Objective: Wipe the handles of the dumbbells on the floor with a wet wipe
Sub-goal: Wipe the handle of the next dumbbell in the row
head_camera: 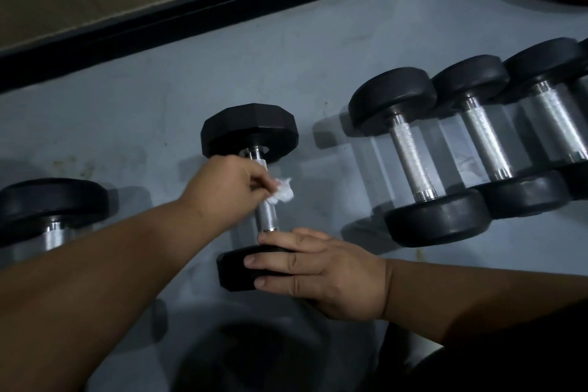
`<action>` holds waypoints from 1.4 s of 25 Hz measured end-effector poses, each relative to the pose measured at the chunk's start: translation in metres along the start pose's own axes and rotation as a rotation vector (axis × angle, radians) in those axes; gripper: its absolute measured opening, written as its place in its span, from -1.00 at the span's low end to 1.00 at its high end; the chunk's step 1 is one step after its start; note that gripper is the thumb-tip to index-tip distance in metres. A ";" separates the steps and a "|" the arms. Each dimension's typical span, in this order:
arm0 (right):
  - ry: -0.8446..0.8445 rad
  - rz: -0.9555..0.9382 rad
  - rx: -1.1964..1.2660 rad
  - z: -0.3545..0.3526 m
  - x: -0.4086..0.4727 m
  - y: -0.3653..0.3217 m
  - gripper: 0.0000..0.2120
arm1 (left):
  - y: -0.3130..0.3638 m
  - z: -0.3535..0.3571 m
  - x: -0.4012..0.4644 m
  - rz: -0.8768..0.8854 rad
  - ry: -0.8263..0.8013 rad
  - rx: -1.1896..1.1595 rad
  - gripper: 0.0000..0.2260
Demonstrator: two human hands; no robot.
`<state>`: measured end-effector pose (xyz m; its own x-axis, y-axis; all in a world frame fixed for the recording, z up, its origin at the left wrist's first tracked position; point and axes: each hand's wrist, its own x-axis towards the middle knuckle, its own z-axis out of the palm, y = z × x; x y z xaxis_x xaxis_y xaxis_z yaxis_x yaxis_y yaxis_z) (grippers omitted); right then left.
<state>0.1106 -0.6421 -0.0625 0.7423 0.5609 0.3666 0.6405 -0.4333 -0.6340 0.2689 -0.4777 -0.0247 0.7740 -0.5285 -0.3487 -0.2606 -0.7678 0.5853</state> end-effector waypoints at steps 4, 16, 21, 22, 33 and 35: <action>-0.012 -0.003 -0.011 0.002 -0.001 -0.001 -0.66 | 0.007 0.002 -0.029 -0.006 -0.289 0.001 -0.93; -0.010 -0.006 -0.021 0.000 0.002 0.000 -0.69 | 0.015 -0.009 0.035 -0.020 0.095 0.300 -0.87; 0.001 -0.005 -0.029 0.001 0.000 0.000 -0.69 | 0.001 -0.005 0.021 -0.034 0.146 0.090 -0.89; 0.003 -0.005 -0.030 0.001 0.000 0.000 -0.69 | 0.001 -0.004 0.013 -0.030 0.125 0.027 -0.88; -0.051 0.013 -0.061 0.000 -0.002 0.001 -0.63 | 0.005 0.001 -0.028 0.050 -0.233 0.140 -0.89; -0.049 0.015 -0.061 0.001 -0.001 0.001 -0.63 | 0.004 0.002 -0.025 0.053 -0.206 0.165 -0.89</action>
<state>0.1103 -0.6427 -0.0640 0.7421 0.5871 0.3233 0.6416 -0.4829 -0.5960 0.2470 -0.4680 -0.0152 0.6277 -0.6189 -0.4722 -0.4012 -0.7770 0.4851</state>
